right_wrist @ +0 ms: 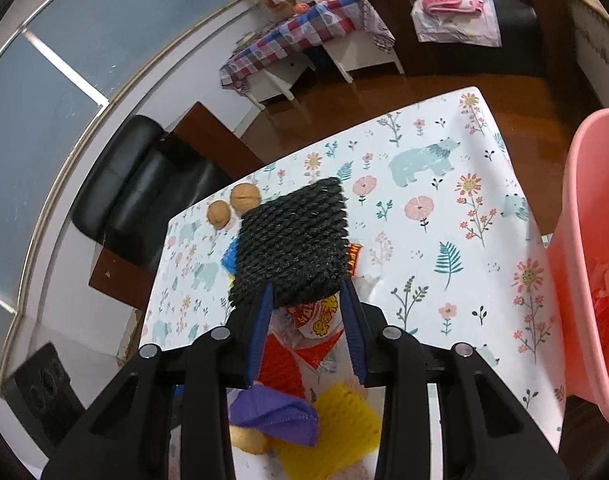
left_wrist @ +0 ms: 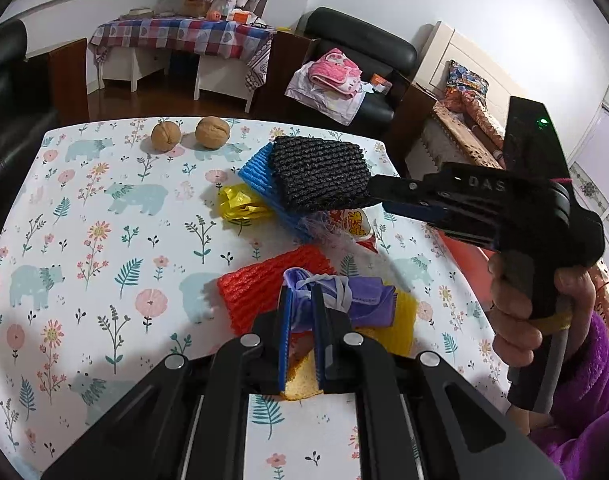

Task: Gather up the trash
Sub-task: 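Grasp the purple bag with the left gripper while the right gripper grasps the black mesh sponge, then carry the purple bag and black sponge over the pink bucket and release both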

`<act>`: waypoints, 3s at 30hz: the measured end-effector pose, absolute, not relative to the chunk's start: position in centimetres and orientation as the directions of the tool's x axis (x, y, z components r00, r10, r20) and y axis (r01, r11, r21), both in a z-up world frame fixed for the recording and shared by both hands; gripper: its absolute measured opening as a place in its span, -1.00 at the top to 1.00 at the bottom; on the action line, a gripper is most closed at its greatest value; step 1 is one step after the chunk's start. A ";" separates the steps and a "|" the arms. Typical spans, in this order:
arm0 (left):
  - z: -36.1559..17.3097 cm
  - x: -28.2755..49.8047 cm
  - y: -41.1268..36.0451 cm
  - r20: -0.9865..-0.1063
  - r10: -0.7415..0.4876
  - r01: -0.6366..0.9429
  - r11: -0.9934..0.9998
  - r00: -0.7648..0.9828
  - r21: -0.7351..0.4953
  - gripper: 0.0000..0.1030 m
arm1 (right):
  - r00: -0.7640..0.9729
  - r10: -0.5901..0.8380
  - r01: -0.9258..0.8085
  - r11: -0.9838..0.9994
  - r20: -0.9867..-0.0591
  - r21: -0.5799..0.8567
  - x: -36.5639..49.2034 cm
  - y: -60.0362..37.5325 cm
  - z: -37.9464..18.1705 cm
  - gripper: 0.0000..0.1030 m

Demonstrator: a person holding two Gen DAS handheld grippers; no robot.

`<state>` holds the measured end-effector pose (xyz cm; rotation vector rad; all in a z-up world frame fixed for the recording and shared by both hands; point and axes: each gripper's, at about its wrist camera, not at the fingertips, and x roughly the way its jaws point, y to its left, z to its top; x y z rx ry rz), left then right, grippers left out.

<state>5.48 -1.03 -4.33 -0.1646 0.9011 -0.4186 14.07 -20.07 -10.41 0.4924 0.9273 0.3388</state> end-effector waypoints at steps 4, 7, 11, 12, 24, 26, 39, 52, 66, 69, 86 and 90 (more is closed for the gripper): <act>-4.4 5.5 -0.9 -0.725 -0.424 0.283 0.905 0.543 -0.317 0.83 | 0.553 0.455 -0.022 0.845 -0.698 0.534 14.7 -20.0 -11.1 0.31; -4.4 5.5 -0.9 -0.726 -0.423 0.281 0.905 0.542 -0.318 0.83 | 0.548 0.463 -0.003 0.833 -0.696 0.553 14.8 -20.3 -11.5 0.31; -4.5 5.6 -0.7 -0.726 -0.425 0.274 0.905 0.540 -0.325 0.83 | 0.546 0.483 0.028 0.806 -0.684 0.591 15.3 -21.0 -11.8 0.31; -4.5 5.6 -0.7 -0.727 -0.425 0.273 0.905 0.540 -0.326 0.83 | 0.547 0.480 0.030 0.807 -0.686 0.590 15.4 -20.9 -11.7 0.31; -3.9 5.5 0.0 -0.712 -0.418 0.261 0.908 0.564 -0.327 0.83 | 0.601 0.411 -0.059 0.878 -0.686 0.474 14.4 -19.9 -9.7 0.83; -3.5 5.4 0.1 -0.705 -0.419 0.260 0.908 0.572 -0.328 0.83 | 0.629 0.395 -0.077 0.889 -0.670 0.451 13.7 -20.0 -8.7 0.83; 0.0 4.9 -0.4 -0.660 -0.403 0.278 0.915 0.634 -0.291 0.84 | 0.760 0.300 -0.130 0.939 -0.576 0.318 9.1 -21.5 -3.3 0.83; 3.3 5.3 -3.8 -0.620 -0.417 0.344 0.907 0.665 -0.242 0.85 | 0.832 0.156 0.005 0.957 -0.532 0.289 6.1 -27.7 -1.4 0.83; 4.8 6.9 -11.5 -0.613 -0.509 0.462 0.851 0.604 -0.251 0.85 | 0.838 -0.036 0.191 0.954 -0.544 0.230 2.9 -34.8 -2.3 0.83; 5.0 7.0 -13.4 -0.615 -0.521 0.486 0.839 0.592 -0.244 0.85 | 0.833 -0.072 0.223 0.951 -0.549 0.214 2.5 -35.8 -2.7 0.83; 4.1 8.2 -23.0 -0.645 -0.563 0.593 0.779 0.518 -0.203 0.85 | 0.771 -0.130 0.297 0.939 -0.623 0.172 1.4 -39.3 -6.4 0.83; 3.1 8.6 -24.4 -0.663 -0.551 0.599 0.778 0.507 -0.189 0.85 | 0.759 -0.125 0.306 0.935 -0.639 0.180 1.2 -40.0 -7.2 0.83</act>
